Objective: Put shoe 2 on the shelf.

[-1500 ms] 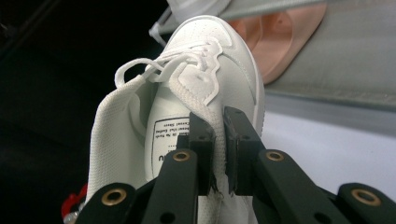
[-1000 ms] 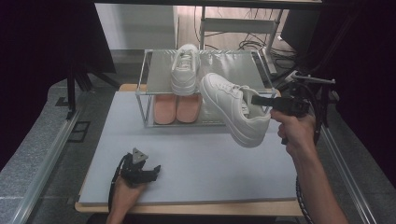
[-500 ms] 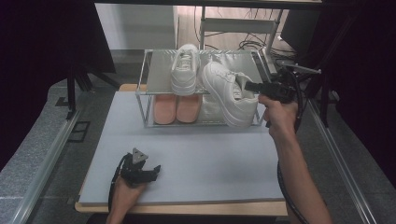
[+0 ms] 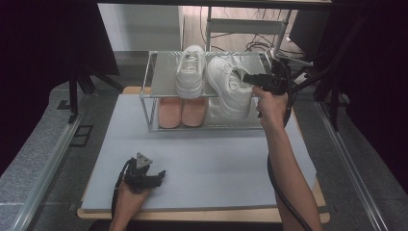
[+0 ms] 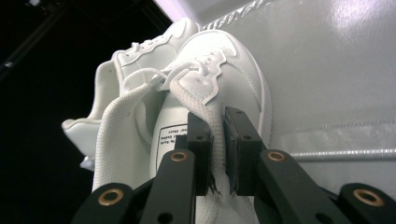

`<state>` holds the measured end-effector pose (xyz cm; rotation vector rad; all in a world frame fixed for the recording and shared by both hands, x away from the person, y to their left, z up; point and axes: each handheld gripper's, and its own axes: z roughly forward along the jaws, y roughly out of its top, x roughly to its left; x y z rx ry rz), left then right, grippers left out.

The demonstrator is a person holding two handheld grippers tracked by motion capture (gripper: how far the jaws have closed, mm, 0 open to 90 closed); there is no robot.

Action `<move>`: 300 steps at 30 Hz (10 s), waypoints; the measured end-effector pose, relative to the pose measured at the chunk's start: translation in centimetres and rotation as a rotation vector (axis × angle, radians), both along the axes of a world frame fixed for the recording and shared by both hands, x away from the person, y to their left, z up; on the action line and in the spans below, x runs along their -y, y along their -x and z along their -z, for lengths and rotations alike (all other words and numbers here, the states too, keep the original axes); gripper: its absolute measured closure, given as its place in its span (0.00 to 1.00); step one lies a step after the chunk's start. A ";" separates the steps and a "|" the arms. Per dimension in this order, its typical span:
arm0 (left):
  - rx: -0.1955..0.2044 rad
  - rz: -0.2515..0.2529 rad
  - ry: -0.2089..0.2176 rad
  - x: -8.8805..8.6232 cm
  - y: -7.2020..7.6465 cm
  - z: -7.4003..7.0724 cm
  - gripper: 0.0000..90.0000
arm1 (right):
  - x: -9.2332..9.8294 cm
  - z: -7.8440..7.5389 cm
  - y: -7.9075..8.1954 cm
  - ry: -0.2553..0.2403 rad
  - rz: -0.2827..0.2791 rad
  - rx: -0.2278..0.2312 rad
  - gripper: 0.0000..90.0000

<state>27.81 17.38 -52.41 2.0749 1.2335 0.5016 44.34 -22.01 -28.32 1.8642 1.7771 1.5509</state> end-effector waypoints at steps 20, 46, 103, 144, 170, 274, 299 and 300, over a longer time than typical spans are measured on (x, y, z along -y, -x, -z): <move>0.003 -0.003 0.003 0.0 0.0 0.0 0.22 | -0.5 0.0 -0.4 0.002 -0.100 0.065 0.59; 0.005 0.004 -0.011 0.0 0.1 0.0 0.22 | 3.2 -1.9 2.8 0.009 -0.186 0.214 0.49; 0.016 -0.004 -0.008 0.2 0.1 0.0 0.22 | 2.0 7.3 12.3 0.287 -0.318 0.364 1.00; 0.019 -0.004 -0.005 0.2 0.1 0.0 0.23 | -1.9 7.4 8.2 0.278 -0.337 0.342 1.00; 0.014 -0.002 -0.007 0.1 0.1 0.0 0.23 | -3.9 7.7 4.5 0.278 -0.305 0.305 1.00; 0.011 0.000 -0.007 0.1 0.1 0.0 0.23 | -2.7 9.3 7.7 0.456 -0.441 0.307 0.34; 0.019 -0.005 -0.003 0.2 0.1 0.0 0.23 | 0.2 12.5 10.5 0.498 -0.485 0.256 0.20; 0.019 -0.005 -0.003 0.2 0.1 0.0 0.23 | 0.4 12.8 10.7 0.501 -0.485 0.251 0.20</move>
